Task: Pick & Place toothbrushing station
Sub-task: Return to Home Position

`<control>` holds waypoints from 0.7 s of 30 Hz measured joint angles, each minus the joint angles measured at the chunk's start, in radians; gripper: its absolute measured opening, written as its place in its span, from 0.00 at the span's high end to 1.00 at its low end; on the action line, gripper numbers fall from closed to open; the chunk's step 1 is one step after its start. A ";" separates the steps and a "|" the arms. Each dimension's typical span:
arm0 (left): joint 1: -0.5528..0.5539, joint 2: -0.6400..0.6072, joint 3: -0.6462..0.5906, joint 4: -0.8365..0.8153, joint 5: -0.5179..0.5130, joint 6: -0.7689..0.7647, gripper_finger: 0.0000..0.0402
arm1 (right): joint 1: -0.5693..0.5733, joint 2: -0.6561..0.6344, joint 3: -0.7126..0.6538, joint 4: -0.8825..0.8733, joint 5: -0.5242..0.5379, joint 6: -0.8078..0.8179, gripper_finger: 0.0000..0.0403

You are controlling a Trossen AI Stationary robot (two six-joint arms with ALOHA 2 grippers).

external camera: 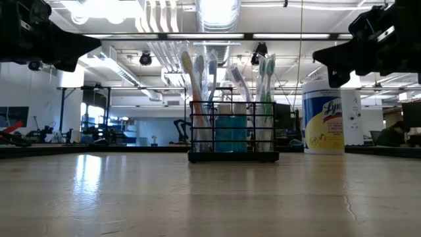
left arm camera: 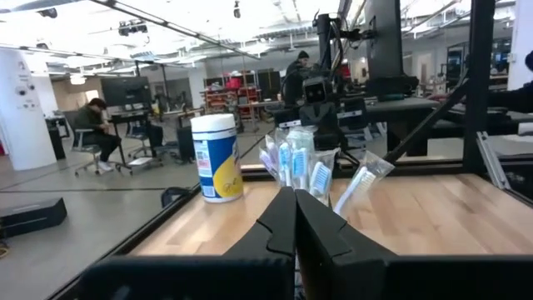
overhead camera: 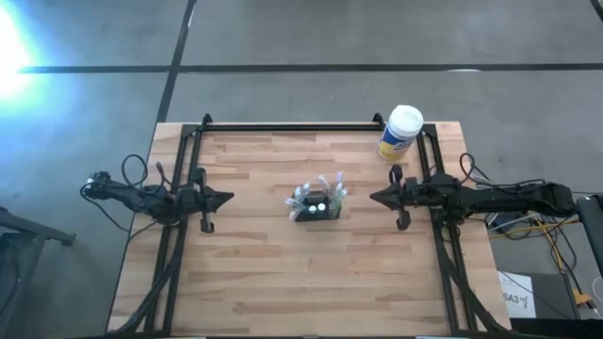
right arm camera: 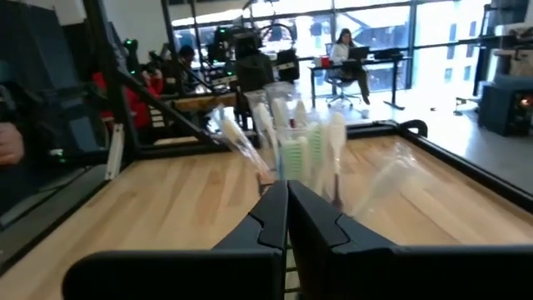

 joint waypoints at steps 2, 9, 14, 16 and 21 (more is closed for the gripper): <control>0.000 0.000 0.000 -0.004 0.000 -0.001 1.00 | -0.022 0.008 0.000 0.003 -0.006 -0.001 0.98; 0.000 -0.005 0.000 -0.004 -0.001 0.002 0.99 | -0.142 0.002 0.000 0.009 -0.139 0.009 0.98; 0.001 -0.032 0.014 -0.038 -0.001 0.018 1.00 | -0.234 -0.041 0.000 0.009 -0.228 0.056 0.98; 0.001 -0.033 0.025 -0.052 -0.001 0.016 0.99 | -0.253 -0.073 0.000 0.006 -0.236 0.081 0.98; 0.001 -0.033 0.032 -0.098 -0.002 -0.005 0.99 | -0.252 -0.162 0.000 -0.082 -0.244 0.092 0.98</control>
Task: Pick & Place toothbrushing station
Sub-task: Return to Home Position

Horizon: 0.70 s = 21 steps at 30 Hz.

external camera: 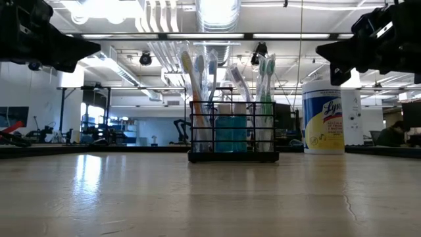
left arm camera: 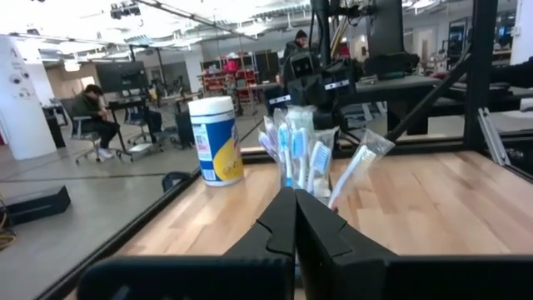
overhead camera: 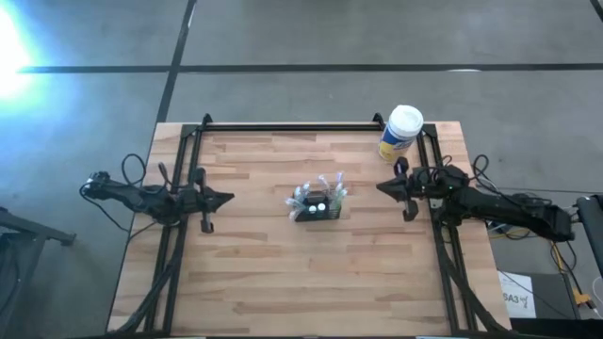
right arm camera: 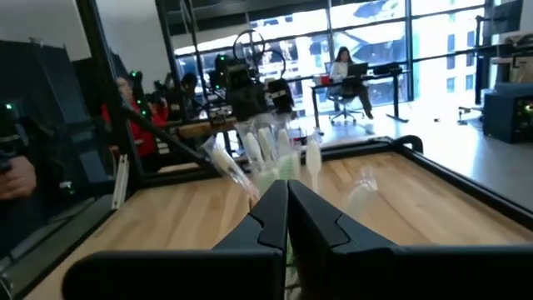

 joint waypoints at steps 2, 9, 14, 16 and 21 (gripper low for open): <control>0.000 0.000 0.000 -0.012 0.000 -0.012 1.00 | 0.000 -0.039 0.000 -0.051 0.006 -0.013 0.98; 0.000 0.000 0.000 -0.022 -0.001 -0.075 0.99 | 0.000 -0.213 0.000 -0.199 0.057 -0.049 0.98; 0.000 0.000 -0.004 -0.016 -0.002 -0.106 0.99 | 0.000 -0.346 0.000 -0.395 0.090 -0.085 0.98; -0.001 0.000 -0.011 -0.015 -0.004 -0.111 0.99 | 0.000 -0.381 0.000 -0.445 0.091 -0.087 0.98; -0.001 0.000 -0.031 0.025 -0.038 -0.126 0.99 | 0.002 -0.372 0.001 -0.449 0.131 -0.092 0.98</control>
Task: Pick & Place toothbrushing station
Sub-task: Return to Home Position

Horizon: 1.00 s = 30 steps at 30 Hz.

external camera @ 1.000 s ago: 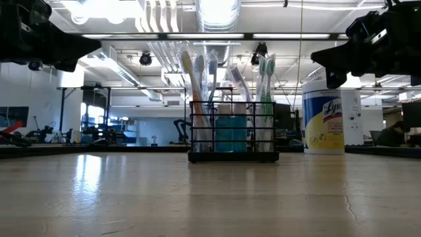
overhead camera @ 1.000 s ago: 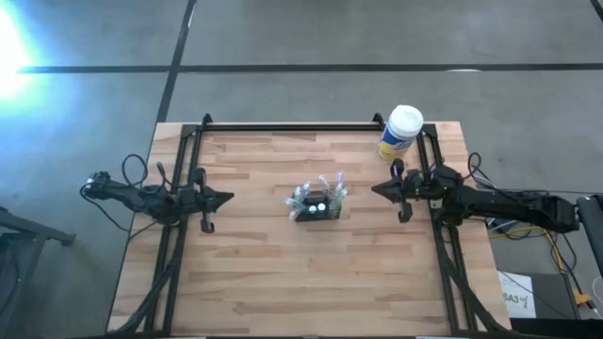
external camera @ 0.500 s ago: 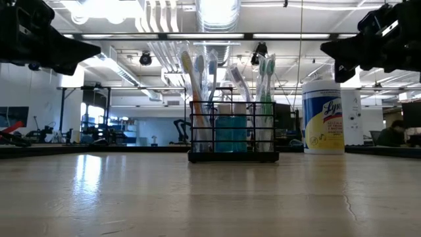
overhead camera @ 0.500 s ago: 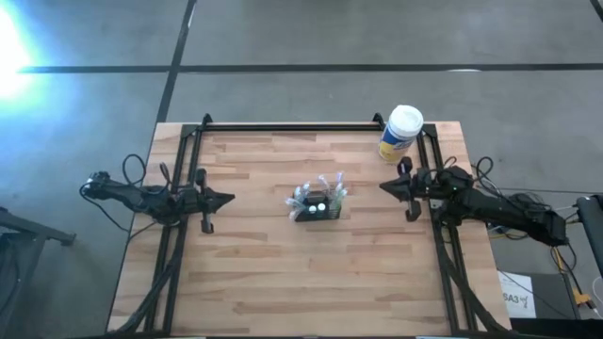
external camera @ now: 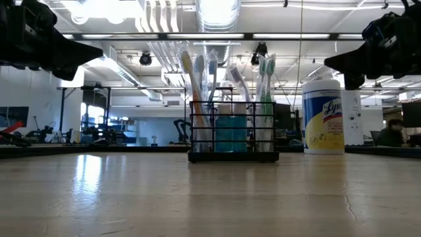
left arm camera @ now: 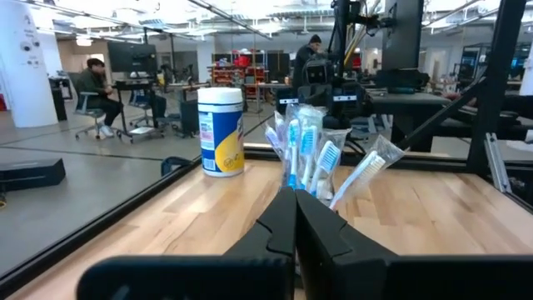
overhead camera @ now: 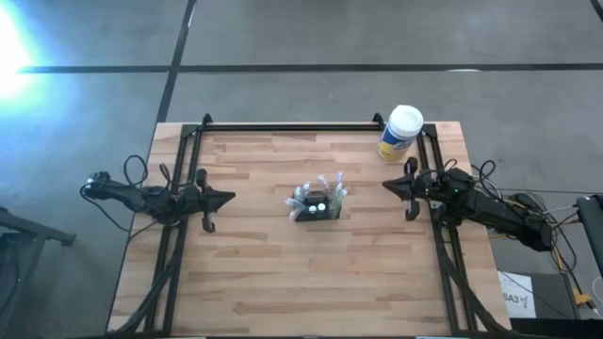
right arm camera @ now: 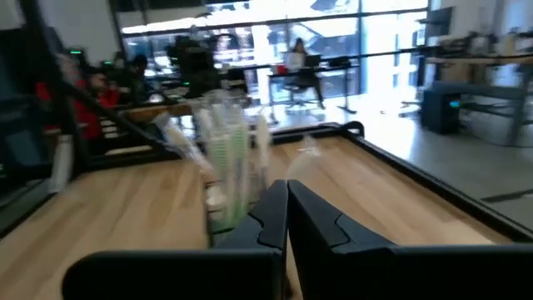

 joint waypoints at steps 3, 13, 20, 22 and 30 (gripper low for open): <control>0.000 0.000 0.000 0.002 -0.002 -0.001 0.99 | 0.004 -0.002 0.000 -0.003 0.025 -0.009 0.98; 0.000 0.002 -0.001 -0.001 -0.012 -0.037 0.99 | 0.052 0.001 0.000 0.074 0.036 -0.092 0.98; -0.001 0.019 -0.002 -0.010 -0.016 -0.047 0.99 | 0.058 0.001 0.000 0.028 0.048 -0.065 0.98; -0.001 0.032 -0.002 -0.010 -0.016 -0.050 0.99 | 0.061 0.002 0.000 0.004 0.097 -0.030 0.98; -0.001 0.060 -0.003 0.002 -0.014 -0.022 0.99 | 0.104 -0.001 0.000 0.008 0.086 -0.034 0.98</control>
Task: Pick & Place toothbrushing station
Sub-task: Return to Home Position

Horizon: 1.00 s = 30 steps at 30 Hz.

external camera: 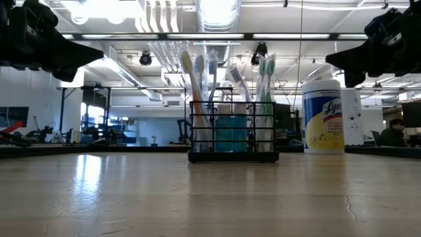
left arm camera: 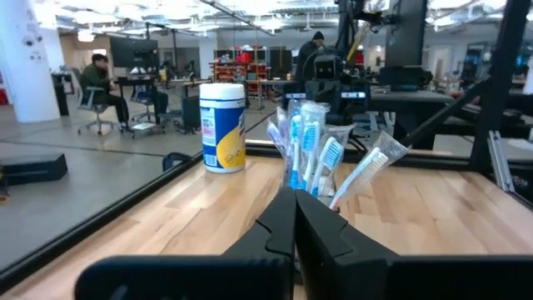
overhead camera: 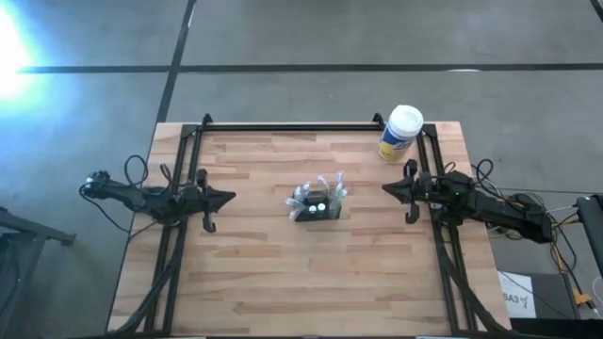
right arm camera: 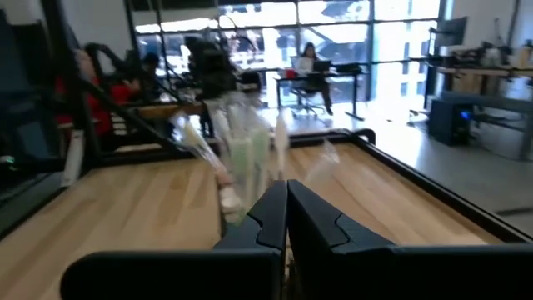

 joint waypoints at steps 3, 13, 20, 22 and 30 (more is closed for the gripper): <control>0.000 0.000 0.000 0.018 0.026 0.026 0.99 | 0.029 0.000 0.000 0.016 -0.002 0.003 0.98; 0.000 -0.001 -0.001 0.017 0.051 0.017 0.98 | 0.084 0.001 0.000 0.034 0.001 0.011 0.98; 0.000 0.004 -0.001 -0.003 0.053 -0.003 0.98 | 0.084 0.001 0.000 0.032 0.002 0.016 0.98; 0.000 0.008 -0.001 -0.004 0.053 -0.010 0.97 | 0.084 0.001 0.000 0.033 0.003 0.023 0.98; 0.000 0.008 -0.001 -0.007 0.053 -0.041 0.97 | 0.084 0.002 0.000 0.030 0.004 0.021 0.98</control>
